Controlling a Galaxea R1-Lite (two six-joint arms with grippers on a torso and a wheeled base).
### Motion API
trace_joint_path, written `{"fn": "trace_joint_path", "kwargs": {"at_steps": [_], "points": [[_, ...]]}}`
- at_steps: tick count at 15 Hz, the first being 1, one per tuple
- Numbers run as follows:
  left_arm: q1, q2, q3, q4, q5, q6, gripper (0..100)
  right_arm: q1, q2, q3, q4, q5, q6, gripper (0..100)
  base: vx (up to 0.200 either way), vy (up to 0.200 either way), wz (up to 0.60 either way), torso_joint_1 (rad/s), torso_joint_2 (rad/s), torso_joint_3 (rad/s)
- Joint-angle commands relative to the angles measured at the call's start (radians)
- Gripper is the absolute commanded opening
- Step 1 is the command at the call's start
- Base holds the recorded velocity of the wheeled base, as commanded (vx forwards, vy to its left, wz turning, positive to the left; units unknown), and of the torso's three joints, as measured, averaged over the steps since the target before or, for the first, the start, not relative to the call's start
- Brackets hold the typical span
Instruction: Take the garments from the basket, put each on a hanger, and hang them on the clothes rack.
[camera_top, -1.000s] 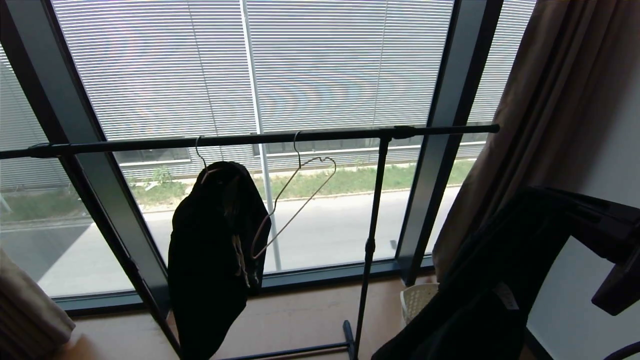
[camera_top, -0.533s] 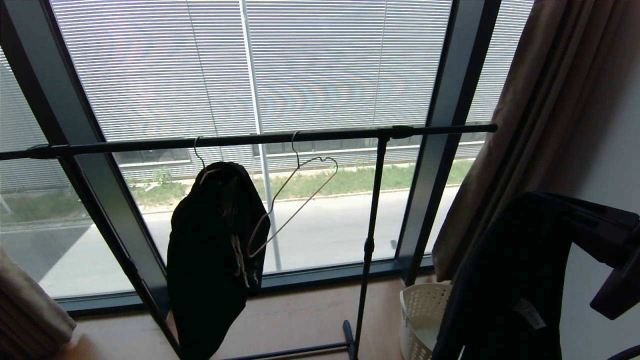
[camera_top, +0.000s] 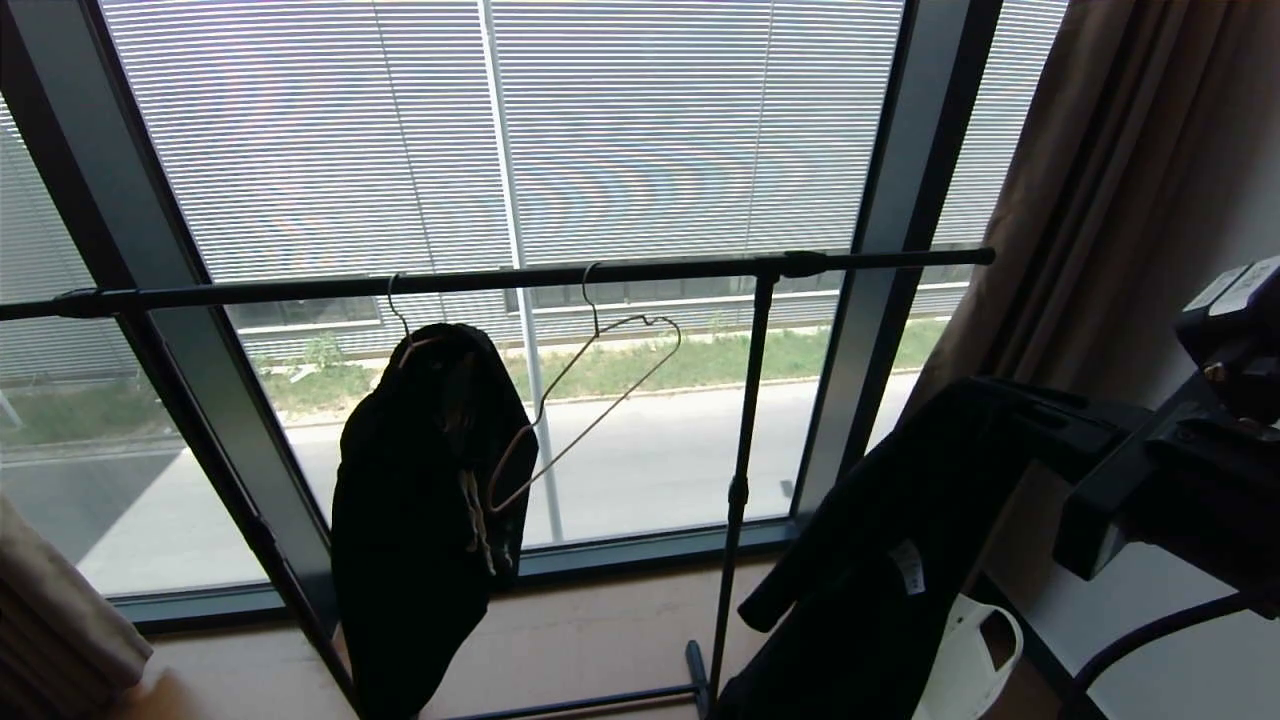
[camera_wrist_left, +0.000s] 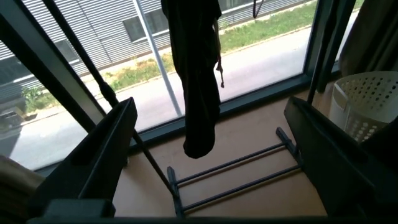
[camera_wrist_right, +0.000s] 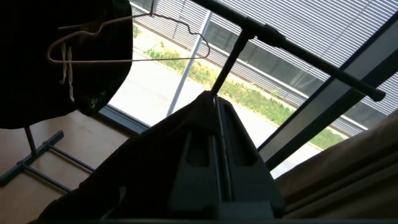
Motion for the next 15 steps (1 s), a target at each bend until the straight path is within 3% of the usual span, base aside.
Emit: {"fn": "trace_joint_path", "kwargs": {"at_steps": [1, 3, 4, 6, 8, 11, 13, 15], "points": [[-0.038, 0.308, -0.206, -0.005, -0.073, -0.113, 100, 0.000, 0.131, -0.107, 0.002, -0.006, 0.009, 0, 0.000, 0.000, 0.00, 0.000, 0.00, 0.000], [-0.123, 0.515, -0.324, -0.008, -0.104, -0.179, 100, 0.000, 0.188, -0.145, -0.006, -0.003, 0.022, 0, 0.000, 0.000, 0.00, 0.000, 0.00, 0.000], [-0.255, 0.685, -0.415, -0.031, -0.093, -0.221, 100, 0.002, 0.188, -0.139, -0.004, 0.003, 0.068, 0, 0.000, 0.000, 0.00, 0.000, 0.00, 0.000], [-0.398, 0.854, -0.496, -0.092, -0.052, -0.299, 100, 0.002, 0.185, -0.139, -0.004, 0.003, 0.088, 0, 0.000, 0.000, 0.00, 0.000, 0.00, 0.000], [-0.544, 1.029, -0.511, -0.215, 0.022, -0.373, 100, 0.005, 0.183, -0.124, -0.004, 0.000, 0.110, 0, 0.000, 0.000, 0.00, 0.000, 0.00, 0.000], [-0.706, 1.175, -0.519, -0.304, 0.108, -0.377, 100, 0.028, 0.175, -0.115, -0.004, -0.018, 0.111, 0, 0.000, 0.000, 0.00, 0.000, 0.00, 0.000], [-0.783, 1.222, -0.530, -0.336, 0.108, -0.382, 100, 0.030, 0.175, -0.115, -0.004, -0.034, 0.111, 0, 0.000, 0.000, 0.00, 0.000, 0.00, 0.000], [-0.871, 1.319, -0.551, -0.446, 0.111, -0.412, 100, 0.066, 0.174, -0.115, -0.004, -0.066, 0.111, 0, 0.000, 0.000, 0.00, 0.000, 0.00, 0.000]]}}
